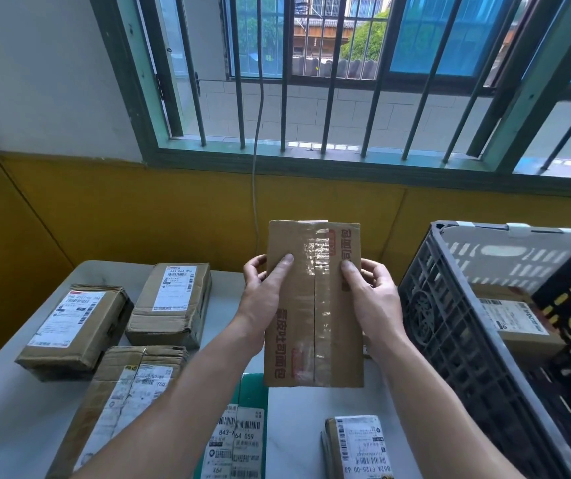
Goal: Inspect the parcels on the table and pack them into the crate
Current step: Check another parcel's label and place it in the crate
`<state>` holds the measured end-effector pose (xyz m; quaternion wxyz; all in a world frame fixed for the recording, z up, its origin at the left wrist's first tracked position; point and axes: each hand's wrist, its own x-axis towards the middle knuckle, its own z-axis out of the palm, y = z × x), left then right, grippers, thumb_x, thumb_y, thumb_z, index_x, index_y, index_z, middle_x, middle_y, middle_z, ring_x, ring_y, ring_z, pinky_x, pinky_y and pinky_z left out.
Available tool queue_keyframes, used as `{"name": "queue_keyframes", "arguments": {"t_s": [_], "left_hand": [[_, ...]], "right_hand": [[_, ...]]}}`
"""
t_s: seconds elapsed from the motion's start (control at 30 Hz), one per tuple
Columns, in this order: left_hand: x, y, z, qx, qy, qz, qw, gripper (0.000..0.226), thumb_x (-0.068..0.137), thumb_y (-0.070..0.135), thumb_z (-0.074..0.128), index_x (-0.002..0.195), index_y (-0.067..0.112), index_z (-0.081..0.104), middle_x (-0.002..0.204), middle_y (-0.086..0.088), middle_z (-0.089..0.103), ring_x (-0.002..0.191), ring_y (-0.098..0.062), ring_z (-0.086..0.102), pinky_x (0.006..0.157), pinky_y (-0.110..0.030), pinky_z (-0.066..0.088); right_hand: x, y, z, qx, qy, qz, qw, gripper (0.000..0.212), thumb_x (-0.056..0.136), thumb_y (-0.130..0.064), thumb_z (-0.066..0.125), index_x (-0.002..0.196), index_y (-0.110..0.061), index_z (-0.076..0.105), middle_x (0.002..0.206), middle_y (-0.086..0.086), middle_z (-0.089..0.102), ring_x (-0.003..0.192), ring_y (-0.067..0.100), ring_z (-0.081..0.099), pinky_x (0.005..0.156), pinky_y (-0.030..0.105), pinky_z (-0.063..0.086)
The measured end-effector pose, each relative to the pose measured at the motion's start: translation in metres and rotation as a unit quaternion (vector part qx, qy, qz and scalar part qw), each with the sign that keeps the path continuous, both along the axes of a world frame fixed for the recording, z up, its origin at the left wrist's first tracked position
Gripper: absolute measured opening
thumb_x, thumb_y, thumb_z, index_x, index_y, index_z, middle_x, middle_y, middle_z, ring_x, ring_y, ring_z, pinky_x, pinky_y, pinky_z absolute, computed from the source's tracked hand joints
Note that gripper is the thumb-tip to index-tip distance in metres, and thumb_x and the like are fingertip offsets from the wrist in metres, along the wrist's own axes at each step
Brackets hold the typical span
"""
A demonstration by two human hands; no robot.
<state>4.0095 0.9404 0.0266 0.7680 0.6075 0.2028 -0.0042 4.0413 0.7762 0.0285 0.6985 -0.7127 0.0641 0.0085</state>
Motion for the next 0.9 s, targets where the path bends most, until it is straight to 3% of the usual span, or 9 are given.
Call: {"name": "queue_keyframes", "arguments": {"t_s": [0.1,0.2,0.37,0.47,0.63,0.8,0.9], "left_hand": [[0.0004,-0.0010,-0.0034,0.005,-0.002,-0.007,1.000,0.057,0.093,0.060,0.058,0.138,0.038,0.029,0.124,-0.004,0.065,0.107,-0.022,0.068,0.067,-0.031,0.059],[-0.0001,-0.0013,-0.0029,0.012,-0.005,-0.005,1.000,0.075,0.080,0.076,0.053,0.141,0.038,0.031,0.121,-0.001,0.067,0.107,-0.020,0.068,0.075,-0.036,0.056],[0.0014,-0.0013,-0.0008,0.036,-0.011,-0.003,0.999,0.090,0.070,0.088,0.046,0.145,0.039,0.034,0.130,0.000,0.062,0.114,-0.019,0.063,0.078,-0.037,0.053],[0.0016,-0.0012,-0.0017,0.026,-0.019,-0.010,0.999,0.088,0.073,0.085,0.048,0.145,0.035,0.037,0.122,-0.001,0.068,0.111,-0.020,0.067,0.083,-0.041,0.056],[0.0001,-0.0006,-0.0020,0.012,-0.024,-0.036,0.999,0.088,0.073,0.085,0.046,0.144,0.033,0.043,0.119,-0.004,0.071,0.102,-0.019,0.073,0.070,-0.033,0.062],[0.0007,-0.0006,-0.0022,0.026,-0.019,-0.031,0.999,0.083,0.079,0.088,0.038,0.143,0.035,0.040,0.120,-0.002,0.069,0.104,-0.019,0.072,0.072,-0.036,0.061],[0.0018,0.0005,-0.0027,0.024,-0.021,-0.025,0.999,0.081,0.080,0.087,0.038,0.143,0.036,0.040,0.122,-0.002,0.068,0.108,-0.021,0.071,0.081,-0.043,0.061]], "right_hand": [[0.0010,0.0002,-0.0005,-0.013,-0.004,-0.013,1.000,0.025,0.094,-0.047,0.066,0.110,-0.030,0.058,0.109,-0.006,0.069,0.097,0.011,0.067,0.084,0.033,0.056],[0.0016,-0.0002,0.0002,-0.022,-0.004,-0.016,1.000,0.025,0.092,-0.053,0.065,0.102,-0.031,0.059,0.106,-0.005,0.070,0.096,0.012,0.068,0.085,0.034,0.056],[0.0028,0.0009,0.0020,0.021,0.000,-0.007,1.000,0.023,0.095,-0.046,0.064,0.113,-0.033,0.061,0.109,-0.006,0.073,0.101,0.015,0.070,0.096,0.047,0.056],[0.0017,0.0018,0.0020,0.038,0.005,-0.004,0.999,0.028,0.096,-0.043,0.064,0.121,-0.031,0.063,0.105,-0.008,0.076,0.101,0.016,0.072,0.096,0.049,0.057],[0.0016,0.0013,0.0024,-0.005,-0.006,-0.015,1.000,0.036,0.093,-0.057,0.061,0.113,-0.028,0.062,0.108,-0.004,0.073,0.102,0.017,0.070,0.090,0.040,0.058],[0.0010,0.0012,0.0037,-0.014,-0.013,-0.005,1.000,0.038,0.092,-0.061,0.059,0.108,-0.027,0.060,0.106,-0.002,0.070,0.096,0.015,0.067,0.077,0.031,0.052],[0.0009,0.0009,0.0045,-0.017,-0.016,0.001,1.000,0.043,0.090,-0.068,0.055,0.105,-0.028,0.058,0.103,-0.002,0.069,0.091,0.013,0.065,0.073,0.028,0.048]]}}
